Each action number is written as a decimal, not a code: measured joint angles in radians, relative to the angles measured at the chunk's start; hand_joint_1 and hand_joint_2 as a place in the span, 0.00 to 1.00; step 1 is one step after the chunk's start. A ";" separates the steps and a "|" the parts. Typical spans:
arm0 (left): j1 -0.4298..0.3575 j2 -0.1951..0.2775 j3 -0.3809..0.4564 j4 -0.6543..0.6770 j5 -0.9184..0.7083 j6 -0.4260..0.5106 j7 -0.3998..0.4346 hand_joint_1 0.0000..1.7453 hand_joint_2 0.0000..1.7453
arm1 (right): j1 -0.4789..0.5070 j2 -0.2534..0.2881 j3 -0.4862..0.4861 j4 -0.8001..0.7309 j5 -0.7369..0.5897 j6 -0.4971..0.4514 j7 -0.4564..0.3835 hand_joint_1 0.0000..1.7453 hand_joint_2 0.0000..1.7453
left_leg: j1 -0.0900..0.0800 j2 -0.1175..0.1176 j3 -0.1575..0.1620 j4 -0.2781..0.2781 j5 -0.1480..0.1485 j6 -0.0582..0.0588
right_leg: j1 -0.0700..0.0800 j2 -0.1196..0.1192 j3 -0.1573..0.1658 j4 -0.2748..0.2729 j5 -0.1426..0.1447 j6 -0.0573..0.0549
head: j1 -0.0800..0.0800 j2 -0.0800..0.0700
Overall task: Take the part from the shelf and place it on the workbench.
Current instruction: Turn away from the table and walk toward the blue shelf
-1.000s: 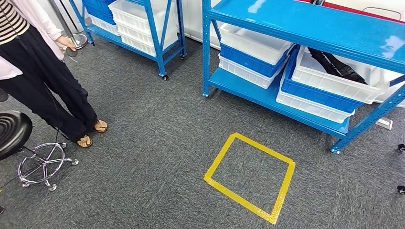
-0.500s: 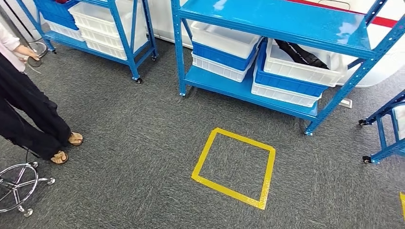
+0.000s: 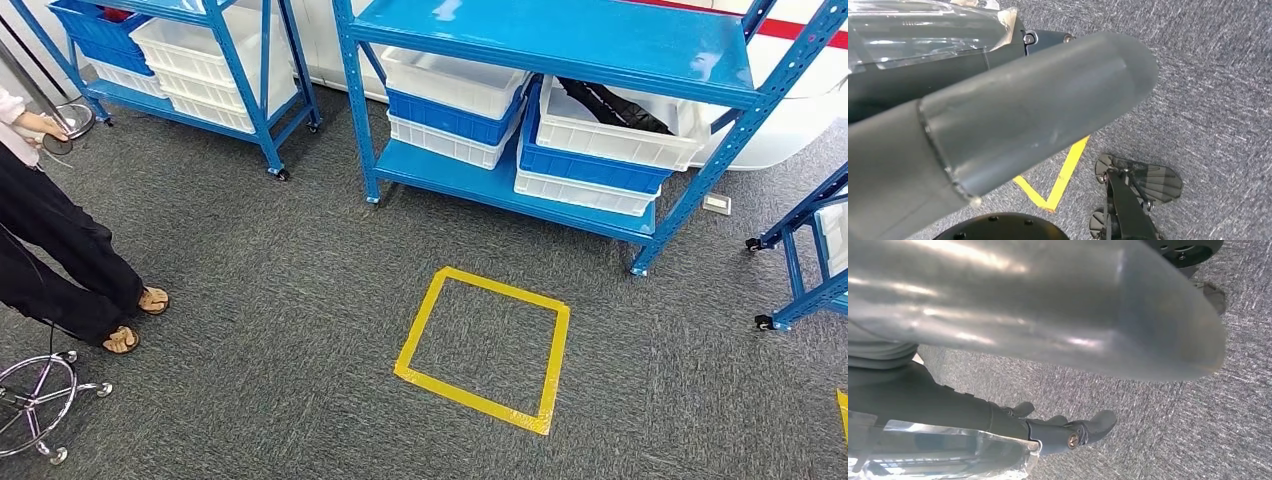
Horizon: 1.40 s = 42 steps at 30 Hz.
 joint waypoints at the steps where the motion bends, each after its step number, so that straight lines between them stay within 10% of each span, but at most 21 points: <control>1: 0.000 0.000 0.000 0.000 0.000 0.000 0.000 0.00 0.00 | 0.000 0.000 0.000 0.000 0.000 0.000 0.000 0.00 0.00 | 0.001 0.000 0.000 -0.001 0.000 -0.006 | 0.001 0.000 0.000 0.000 0.000 -0.002 | 0.000 0.000; 10: 0.000 0.000 0.002 0.000 0.010 -0.009 -0.007 0.00 0.00 | 0.000 -0.002 0.000 0.000 0.004 0.000 0.000 0.00 0.00 | 0.000 0.000 0.000 -0.002 0.000 -0.023 | 0.006 0.000 -0.003 0.000 0.001 -0.007 | 0.001 0.000; 14: 0.000 -0.002 0.002 0.000 0.012 -0.010 -0.012 0.00 0.00 | -0.001 -0.002 0.000 0.000 0.006 0.000 0.000 0.00 0.00 | 0.004 0.000 0.023 -0.043 0.020 0.002 | -0.003 0.000 0.004 -0.011 0.005 0.003 | 0.001 0.000; 18: -0.001 -0.005 0.002 0.000 0.011 -0.012 -0.016 0.00 0.00 | -0.001 -0.005 0.000 0.000 0.007 0.000 0.000 0.00 0.00 | 0.015 0.003 0.038 -0.077 0.038 0.009 | -0.009 0.008 -0.100 0.195 -0.083 -0.008 | 0.004 0.000; 20: 0.000 -0.006 0.002 0.000 0.011 -0.013 -0.016 0.00 0.00 | 0.004 -0.008 0.000 0.001 0.005 0.000 0.000 0.00 0.00 | 0.021 0.002 0.038 -0.075 0.035 -0.001 | -0.021 0.009 -0.133 0.252 -0.089 0.008 | 0.004 0.000; 24: 0.000 -0.003 0.004 0.000 0.010 -0.015 -0.016 0.00 0.00 | 0.005 -0.009 -0.001 0.002 0.002 0.000 -0.001 0.00 0.00 | 0.046 0.001 0.032 -0.034 0.004 -0.053 | -0.049 0.004 -0.033 0.048 -0.003 0.064 | 0.008 0.000; 29: -0.002 -0.002 0.005 0.000 0.007 -0.020 -0.017 0.00 0.00 | 0.003 -0.008 -0.002 0.002 0.002 -0.001 -0.002 0.00 0.00 | 0.055 -0.006 0.026 0.006 -0.039 -0.083 | -0.040 0.016 -0.024 0.048 -0.025 0.005 | 0.000 0.000; 33: -0.001 -0.002 0.005 0.000 0.002 -0.020 -0.017 0.00 0.00 | 0.001 -0.007 -0.003 0.002 0.001 -0.001 -0.002 0.00 0.00 | 0.037 -0.032 -0.099 0.233 -0.139 -0.061 | -0.021 0.024 -0.020 0.049 -0.031 -0.013 | -0.007 0.000; 35: 0.001 -0.002 0.005 0.000 0.001 -0.020 -0.017 0.00 0.00 | 0.003 -0.007 -0.004 0.002 0.000 -0.001 -0.002 0.00 0.00 | 0.016 -0.035 -0.162 0.313 -0.142 -0.036 | -0.004 0.030 -0.015 0.049 -0.037 -0.022 | -0.007 0.000; 39: 0.003 0.001 0.005 0.000 0.000 -0.020 -0.017 0.00 0.00 | 0.005 -0.001 -0.006 0.002 -0.001 -0.001 -0.002 0.00 0.00 | -0.048 -0.057 -0.114 0.122 -0.005 0.065 | 0.024 0.045 0.003 0.043 -0.050 -0.040 | -0.003 0.000; 42: 0.002 0.007 0.005 -0.001 0.000 -0.019 -0.016 0.00 0.00 | 0.006 0.009 -0.009 0.002 -0.001 -0.001 -0.002 0.00 0.00 | -0.071 -0.061 -0.076 0.045 0.013 0.097 | 0.029 0.052 0.019 0.041 -0.051 -0.034 | 0.001 0.000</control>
